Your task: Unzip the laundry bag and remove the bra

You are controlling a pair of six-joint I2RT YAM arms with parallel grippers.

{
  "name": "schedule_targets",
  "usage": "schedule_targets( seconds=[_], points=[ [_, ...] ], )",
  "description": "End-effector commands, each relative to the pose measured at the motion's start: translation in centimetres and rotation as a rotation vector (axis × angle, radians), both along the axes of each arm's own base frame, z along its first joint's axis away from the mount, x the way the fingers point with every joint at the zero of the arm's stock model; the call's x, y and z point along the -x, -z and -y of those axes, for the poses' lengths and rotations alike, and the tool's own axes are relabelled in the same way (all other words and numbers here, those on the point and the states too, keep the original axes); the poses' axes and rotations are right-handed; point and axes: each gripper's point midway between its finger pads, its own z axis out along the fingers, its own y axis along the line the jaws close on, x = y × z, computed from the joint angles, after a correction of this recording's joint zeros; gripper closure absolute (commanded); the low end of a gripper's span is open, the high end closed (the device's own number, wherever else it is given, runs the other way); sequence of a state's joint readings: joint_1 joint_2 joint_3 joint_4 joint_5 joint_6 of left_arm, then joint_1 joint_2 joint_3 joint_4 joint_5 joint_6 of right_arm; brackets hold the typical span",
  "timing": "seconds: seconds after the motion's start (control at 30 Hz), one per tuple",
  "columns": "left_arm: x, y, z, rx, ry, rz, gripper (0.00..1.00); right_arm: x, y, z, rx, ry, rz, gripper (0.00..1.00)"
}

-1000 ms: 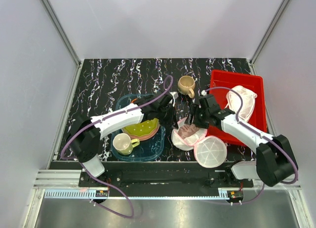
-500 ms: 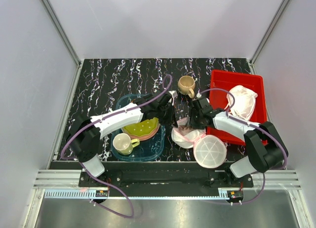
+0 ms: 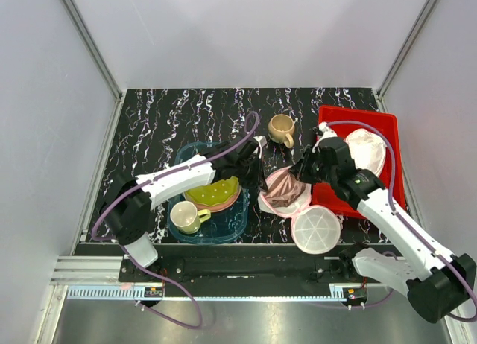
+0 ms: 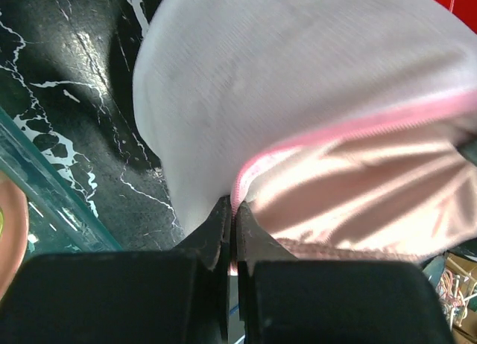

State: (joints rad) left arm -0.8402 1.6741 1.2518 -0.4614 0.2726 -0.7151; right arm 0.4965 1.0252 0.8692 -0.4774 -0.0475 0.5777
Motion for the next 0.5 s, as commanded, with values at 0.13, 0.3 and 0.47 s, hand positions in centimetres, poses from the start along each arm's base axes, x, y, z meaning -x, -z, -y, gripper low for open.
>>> schedule_targets(
  seconds=[0.13, 0.3, 0.47],
  points=[
    [-1.8, -1.1, -0.5, 0.032, -0.036, 0.047, 1.0, 3.0, -5.9, -1.5, -0.136, -0.126, 0.042, 1.0],
    [-1.8, 0.1, -0.9, 0.032, -0.043, 0.019, 1.0, 4.2, -13.3, -1.5, -0.224, -0.155, 0.171, 1.0],
    [-1.4, 0.6, -1.1, 0.028, -0.047, 0.008, 1.0, 5.0, -20.2, -0.8, -0.287, -0.153, 0.321, 1.0]
  ],
)
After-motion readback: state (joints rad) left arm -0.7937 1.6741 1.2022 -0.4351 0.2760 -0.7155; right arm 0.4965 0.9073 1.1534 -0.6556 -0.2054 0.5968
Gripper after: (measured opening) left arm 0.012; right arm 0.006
